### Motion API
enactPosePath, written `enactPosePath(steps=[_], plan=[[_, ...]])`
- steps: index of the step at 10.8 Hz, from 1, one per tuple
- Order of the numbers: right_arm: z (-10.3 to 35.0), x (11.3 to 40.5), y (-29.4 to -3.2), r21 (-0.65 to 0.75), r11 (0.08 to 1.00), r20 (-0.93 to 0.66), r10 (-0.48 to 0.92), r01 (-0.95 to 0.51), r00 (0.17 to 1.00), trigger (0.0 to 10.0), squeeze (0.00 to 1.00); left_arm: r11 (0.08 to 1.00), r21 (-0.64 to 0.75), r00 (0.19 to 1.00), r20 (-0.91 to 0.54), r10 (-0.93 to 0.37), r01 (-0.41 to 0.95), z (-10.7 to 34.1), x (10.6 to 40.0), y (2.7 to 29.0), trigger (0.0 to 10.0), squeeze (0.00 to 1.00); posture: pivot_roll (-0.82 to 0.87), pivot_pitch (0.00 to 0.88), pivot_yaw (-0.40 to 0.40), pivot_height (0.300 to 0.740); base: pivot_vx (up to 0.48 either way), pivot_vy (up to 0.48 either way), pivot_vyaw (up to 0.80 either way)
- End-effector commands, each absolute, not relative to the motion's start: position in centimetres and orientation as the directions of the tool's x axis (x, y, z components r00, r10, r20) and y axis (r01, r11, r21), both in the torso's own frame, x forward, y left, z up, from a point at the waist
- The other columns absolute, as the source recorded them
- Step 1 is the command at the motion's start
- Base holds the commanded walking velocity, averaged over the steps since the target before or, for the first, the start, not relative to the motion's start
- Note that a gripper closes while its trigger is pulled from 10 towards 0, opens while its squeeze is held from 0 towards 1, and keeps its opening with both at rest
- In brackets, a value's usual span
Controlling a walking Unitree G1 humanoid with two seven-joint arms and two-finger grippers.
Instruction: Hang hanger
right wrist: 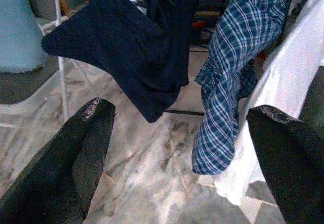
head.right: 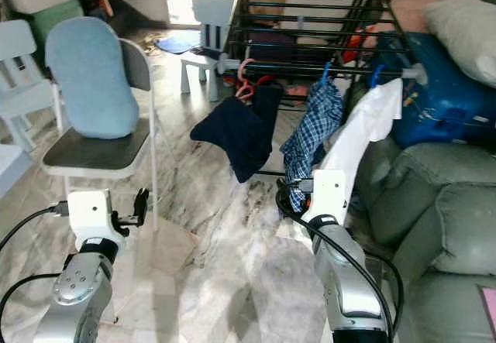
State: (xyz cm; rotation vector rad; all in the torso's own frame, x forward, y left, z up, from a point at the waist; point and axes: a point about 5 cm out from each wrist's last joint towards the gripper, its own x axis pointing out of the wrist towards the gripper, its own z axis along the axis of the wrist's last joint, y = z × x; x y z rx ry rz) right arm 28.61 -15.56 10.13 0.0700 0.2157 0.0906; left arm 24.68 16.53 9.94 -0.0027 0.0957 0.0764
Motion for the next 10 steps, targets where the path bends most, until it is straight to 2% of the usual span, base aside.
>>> enactPosePath(steps=[1, 2, 3, 4, 5, 7, 10], plan=[[10.5, 28.4, -15.6, 0.065, 0.995, -0.208, 0.09, -0.078, 0.974, 10.0, 0.0, 0.997, 0.006, 0.993, -0.091, 0.077, -0.077, 10.2, 24.7, 16.5, 10.0, 0.0, -0.07, 0.0, -0.018, 0.74, 0.0, 0.0, 0.0], [10.5, 28.3, -15.4, 0.064, 0.994, -0.21, 0.099, -0.087, 0.973, 10.0, 0.0, 0.997, 0.005, 0.992, -0.094, 0.08, -0.079, 10.2, 24.8, 16.7, 10.0, 0.0, -0.07, 0.0, -0.014, 0.74, 0.0, 0.0, 0.0], [10.4, 28.1, -15.3, 0.006, 0.995, -0.19, 0.102, -0.103, 0.976, 10.0, 0.0, 0.997, 0.007, 0.992, -0.093, 0.08, -0.079, 10.3, 24.8, 16.8, 10.0, 0.0, -0.06, 0.0, -0.013, 0.74, 0.0, 0.0, 0.0], [10.2, 28.0, -14.9, 0.057, 0.991, -0.179, 0.129, -0.12, 0.975, 10.0, 0.0, 0.997, 0.011, 0.992, -0.095, 0.082, -0.081, 10.4, 24.7, 16.8, 10.0, 0.0, -0.05, 0.0, -0.012, 0.74, 0.0, 0.0, 0.0], [10.2, 27.9, -14.9, 0.017, 0.994, -0.176, 0.105, -0.104, 0.979, 10.0, 0.0, 0.997, 0.013, 0.992, -0.096, 0.083, -0.082, 10.4, 24.7, 16.8, 10.0, 0.0, -0.05, 0.0, -0.01, 0.74, 0.0, 0.0, 0.0], [10.5, 27.9, -14.4, 0.044, 0.986, -0.181, 0.165, -0.159, 0.97, 10.0, 0.0, 0.996, 0.011, 0.992, -0.089, 0.086, -0.085, 10.7, 25.0, 16.7, 10.0, 0.0, -0.04, 0.0, -0.011, 0.74, 0.0, 0.0, 0.0], [10.7, 28.2, -14.7, 0.079, 0.985, -0.168, 0.164, -0.153, 0.972, 10.0, 0.0, 0.996, 0.006, 0.992, -0.094, 0.089, -0.089, 10.7, 25.1, 16.6, 10.0, 0.0, -0.04, 0.0, -0.015, 0.74, 0.0, 0.0, 0.0]])
